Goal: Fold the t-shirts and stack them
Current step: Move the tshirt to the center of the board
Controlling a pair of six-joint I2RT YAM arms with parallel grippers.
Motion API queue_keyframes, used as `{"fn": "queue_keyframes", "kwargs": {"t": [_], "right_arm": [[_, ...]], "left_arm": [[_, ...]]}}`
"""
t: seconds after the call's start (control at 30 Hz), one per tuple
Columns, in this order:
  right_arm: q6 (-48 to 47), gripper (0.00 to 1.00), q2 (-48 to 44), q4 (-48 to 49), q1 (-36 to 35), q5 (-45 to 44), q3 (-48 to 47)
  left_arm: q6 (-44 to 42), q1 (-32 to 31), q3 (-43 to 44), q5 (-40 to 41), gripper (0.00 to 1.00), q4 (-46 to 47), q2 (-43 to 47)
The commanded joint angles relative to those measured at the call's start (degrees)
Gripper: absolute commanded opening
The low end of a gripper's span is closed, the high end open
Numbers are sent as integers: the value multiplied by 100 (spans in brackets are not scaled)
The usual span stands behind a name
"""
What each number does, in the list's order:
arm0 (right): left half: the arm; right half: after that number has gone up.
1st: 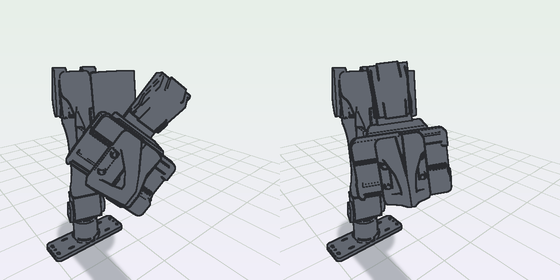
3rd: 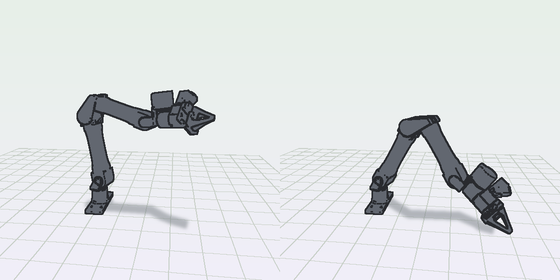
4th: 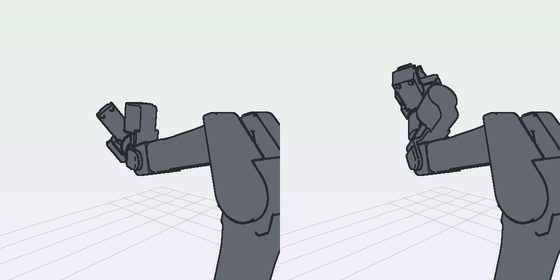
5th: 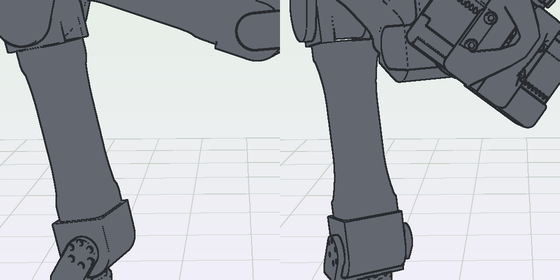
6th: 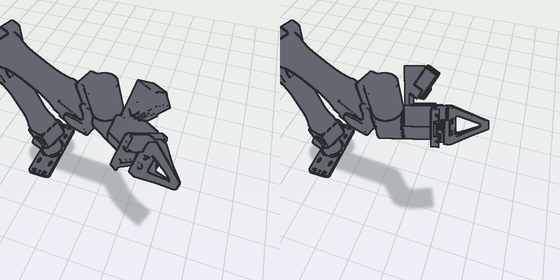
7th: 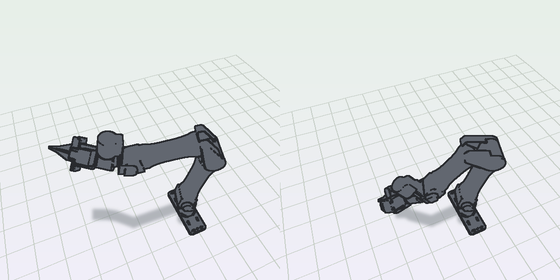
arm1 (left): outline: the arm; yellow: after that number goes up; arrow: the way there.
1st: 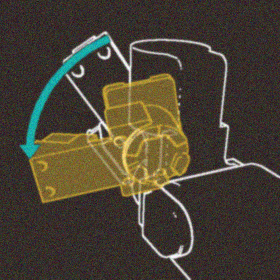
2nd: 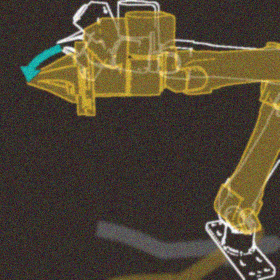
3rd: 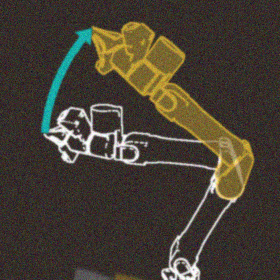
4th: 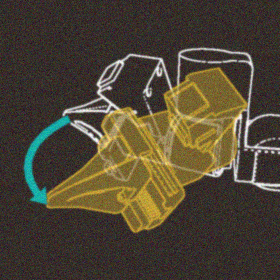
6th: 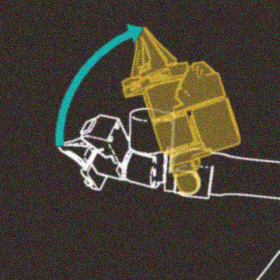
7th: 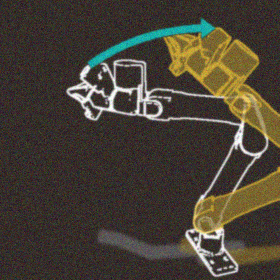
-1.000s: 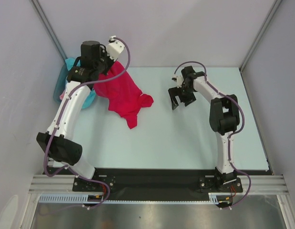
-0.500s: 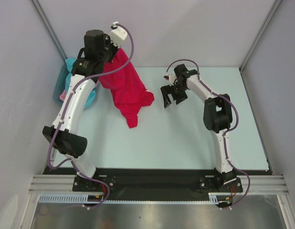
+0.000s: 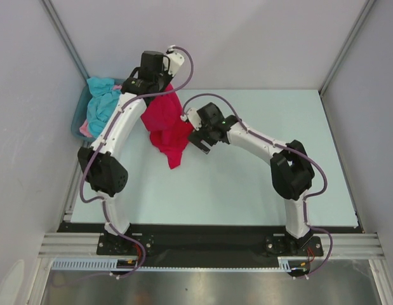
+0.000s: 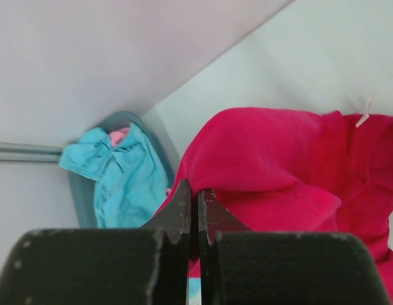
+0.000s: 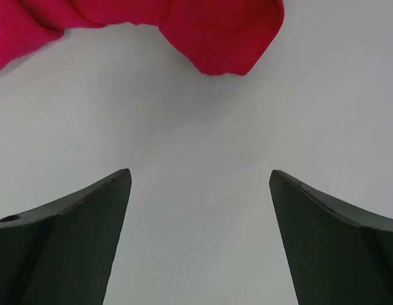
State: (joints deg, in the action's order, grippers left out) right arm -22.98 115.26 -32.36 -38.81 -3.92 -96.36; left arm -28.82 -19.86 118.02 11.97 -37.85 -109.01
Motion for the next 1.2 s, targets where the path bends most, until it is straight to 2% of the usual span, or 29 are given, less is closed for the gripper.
{"fn": "queue_keyframes", "kwargs": {"t": [0.0, 0.13, 0.27, 0.4, 0.5, 0.53, 0.63, 0.83, 0.97, 1.0, 1.07, 1.1, 1.17], "right_arm": [[-785, 97, -329, 783, -223, -979, 363], [-1006, 96, -399, 1134, -426, -935, 521], [-1191, 95, -364, 1626, -663, -987, 653], [-1182, 93, -93, 1917, -944, -1101, 627], [-1209, 93, 110, 1971, -1155, -1374, 478], [-1191, 94, 197, 1953, -1173, -1444, 425], [-1095, 95, 216, 1856, -1077, -1620, 328], [-770, 97, -4, 1620, -594, -1761, 442], [-559, 98, 75, 1443, -216, -1875, 346], [-523, 99, 110, 1391, -84, -1910, 267], [-400, 100, 172, 1320, 22, -1954, 135], [-356, 100, 233, 1276, 153, -1937, 65], [-242, 100, 321, 1162, 259, -1902, -146]], "left_arm": [[570, -80, 292, 218, 0, -56, -190], [720, -80, 318, 227, 0, -65, -427], [694, -80, 765, 481, 0, -293, -682], [667, -27, 750, 667, 0, -338, -578], [475, -1, 556, 1061, 0, -399, -490], [308, -1, 495, 1532, 0, -416, -472], [184, 227, 100, 2159, 0, -417, -288], [18, 948, -437, 2416, 0, -408, 362], [-395, 1010, -709, 1189, 0, -495, 1308], [-492, 1019, -788, 402, 0, -618, 1486], [-861, 1019, -1007, -462, 0, -837, 1925], [-984, 1010, -1043, -1233, 0, -1256, 2032], [-1301, 1010, -1123, -2055, 15, -1706, 2147]]}}
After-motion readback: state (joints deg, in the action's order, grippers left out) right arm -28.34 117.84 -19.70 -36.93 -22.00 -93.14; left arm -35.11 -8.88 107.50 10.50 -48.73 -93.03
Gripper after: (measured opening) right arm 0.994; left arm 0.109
